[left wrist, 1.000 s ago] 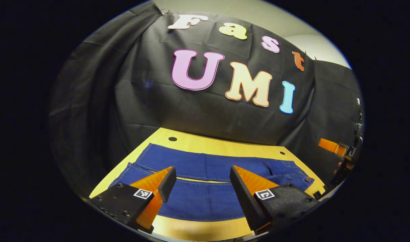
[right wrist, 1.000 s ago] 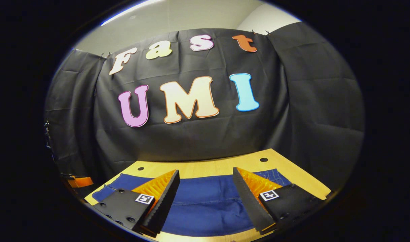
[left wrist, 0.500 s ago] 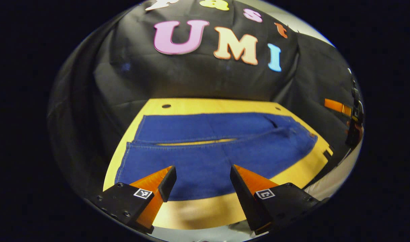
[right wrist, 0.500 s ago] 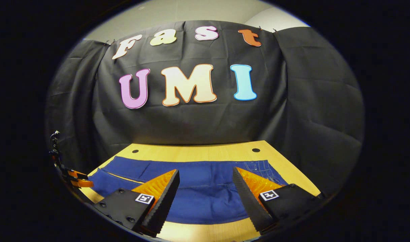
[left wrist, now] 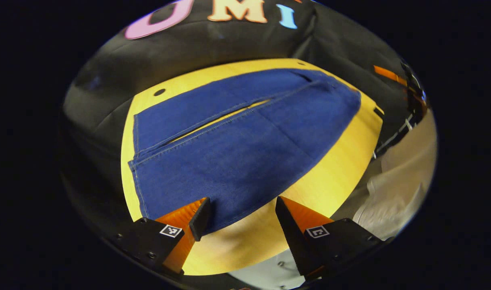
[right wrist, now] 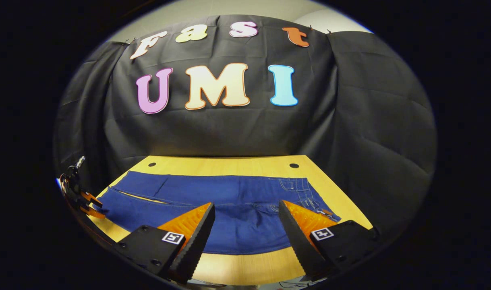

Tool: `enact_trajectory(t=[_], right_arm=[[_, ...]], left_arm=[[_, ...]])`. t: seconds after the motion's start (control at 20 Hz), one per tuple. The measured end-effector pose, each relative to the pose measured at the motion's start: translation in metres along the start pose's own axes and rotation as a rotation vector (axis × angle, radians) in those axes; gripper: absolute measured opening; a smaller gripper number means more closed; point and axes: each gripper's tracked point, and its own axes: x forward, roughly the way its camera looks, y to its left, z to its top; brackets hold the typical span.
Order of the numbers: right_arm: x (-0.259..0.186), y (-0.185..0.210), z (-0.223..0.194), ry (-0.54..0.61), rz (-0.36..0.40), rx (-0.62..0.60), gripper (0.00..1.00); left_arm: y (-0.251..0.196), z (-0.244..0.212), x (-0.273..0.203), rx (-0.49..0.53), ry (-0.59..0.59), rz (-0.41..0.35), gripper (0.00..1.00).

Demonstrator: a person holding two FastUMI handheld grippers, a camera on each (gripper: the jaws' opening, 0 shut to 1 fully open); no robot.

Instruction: Grasp the waist and the cuffs of the jeans and fold them to make the two legs overlap; first hold the waist and fold one-third of the jeans toward the cuffs, then hold the cuffs and fold the remaining one-third in the same direction to finish folding.

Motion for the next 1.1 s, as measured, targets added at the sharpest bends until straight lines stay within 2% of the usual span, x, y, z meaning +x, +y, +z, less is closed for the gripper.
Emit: enact_trajectory(t=[0.1,0.2,0.25,0.3,0.35,0.4,0.45,0.5,0.55,0.65,0.8,0.85,0.9,1.0,1.1], right_arm=[[0.001,-0.005,-0.005,0.016,-0.009,0.004,0.94],[-0.002,-0.011,-0.011,0.033,-0.025,-0.002,0.98],[-0.003,-0.015,-0.015,0.044,-0.033,-0.007,0.98],[-0.004,-0.018,-0.017,0.053,-0.040,-0.010,0.94],[-0.005,-0.022,-0.021,0.064,-0.050,-0.012,0.94],[-0.005,-0.025,-0.027,0.082,-0.057,-0.011,0.98],[-0.004,-0.028,-0.030,0.097,-0.066,-0.008,0.94],[-0.004,-0.031,-0.033,0.107,-0.071,-0.002,0.98],[-0.003,-0.032,-0.034,0.116,-0.075,0.003,0.94],[-0.001,-0.032,-0.038,0.129,-0.079,0.007,0.98],[0.001,-0.027,-0.046,0.150,-0.071,0.023,0.98],[0.001,-0.025,-0.049,0.157,-0.067,0.030,0.94],[0.002,-0.022,-0.053,0.163,-0.066,0.036,0.99],[0.002,-0.018,-0.058,0.171,-0.061,0.052,0.99],[0.003,-0.013,-0.061,0.173,-0.053,0.068,0.98]], left_arm=[[0.009,-0.010,0.003,0.101,0.095,0.000,0.95],[0.007,-0.015,0.001,0.168,0.153,-0.009,0.96],[0.010,-0.018,0.002,0.177,0.172,-0.013,0.96],[0.010,-0.018,0.002,0.171,0.186,-0.017,0.96],[0.009,-0.019,0.002,0.164,0.193,-0.020,0.95],[0.008,-0.019,0.003,0.160,0.202,-0.025,0.95],[0.009,-0.022,0.004,0.160,0.218,-0.026,0.95],[0.008,-0.025,0.003,0.163,0.243,-0.038,0.95],[0.005,-0.021,0.003,0.159,0.238,-0.051,0.98],[0.006,-0.022,0.007,0.162,0.260,-0.064,0.90],[0.007,-0.024,0.006,0.185,0.292,-0.074,0.90],[0.006,-0.025,0.005,0.188,0.299,-0.073,0.89],[0.004,-0.025,0.006,0.194,0.304,-0.074,0.89],[0.004,-0.023,0.007,0.227,0.297,-0.080,0.83],[0.001,-0.021,0.008,0.237,0.282,-0.072,0.48]])
